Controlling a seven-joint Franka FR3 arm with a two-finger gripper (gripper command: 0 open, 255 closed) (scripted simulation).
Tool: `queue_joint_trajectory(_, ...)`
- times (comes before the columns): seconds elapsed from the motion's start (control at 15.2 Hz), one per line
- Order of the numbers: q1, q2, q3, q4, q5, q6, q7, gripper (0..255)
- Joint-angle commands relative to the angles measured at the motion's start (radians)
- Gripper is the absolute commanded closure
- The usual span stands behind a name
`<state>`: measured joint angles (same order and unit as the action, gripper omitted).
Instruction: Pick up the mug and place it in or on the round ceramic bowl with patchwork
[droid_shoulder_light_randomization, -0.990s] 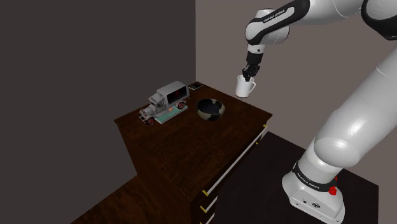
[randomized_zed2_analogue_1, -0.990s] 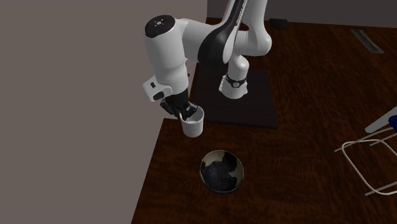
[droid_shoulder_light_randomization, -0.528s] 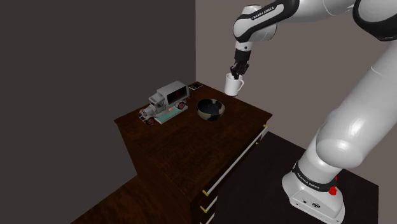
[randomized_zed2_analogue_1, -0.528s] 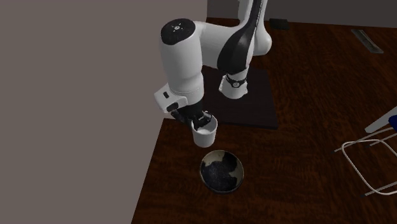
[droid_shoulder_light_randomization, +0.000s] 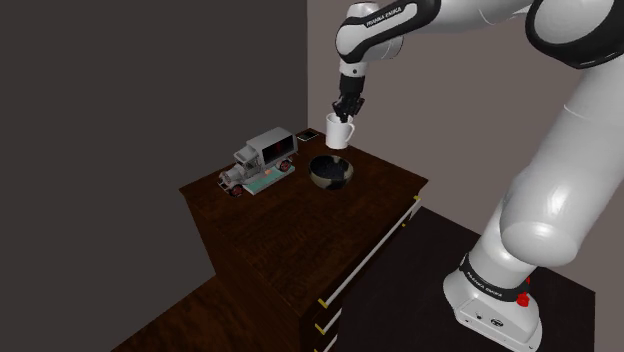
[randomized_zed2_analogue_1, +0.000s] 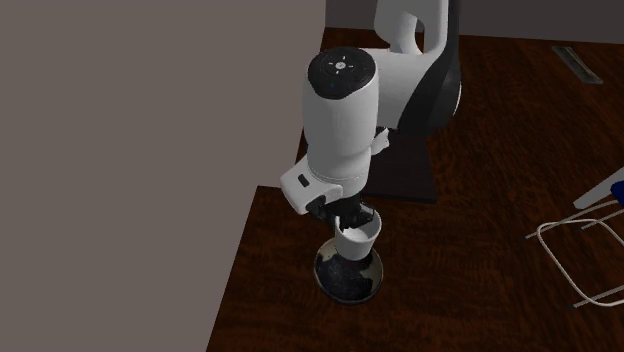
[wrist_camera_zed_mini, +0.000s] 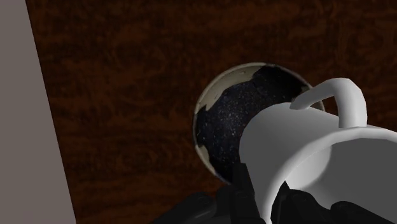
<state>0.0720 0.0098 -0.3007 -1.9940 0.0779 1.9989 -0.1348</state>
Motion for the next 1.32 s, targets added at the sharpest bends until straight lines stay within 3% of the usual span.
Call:
queue_joint_trajectory(0.0, 0.004, 0.011, 0.004, -0.005, 0.005, 0.016, 0.006, 255)
queue_joint_trajectory(0.99, 0.001, 0.098, 0.006, -0.12, 0.046, 0.211, -0.032, 255)
queue_joint_trajectory(1.25, 0.0, 0.098, 0.006, -0.12, 0.046, 0.211, -0.032, 255)
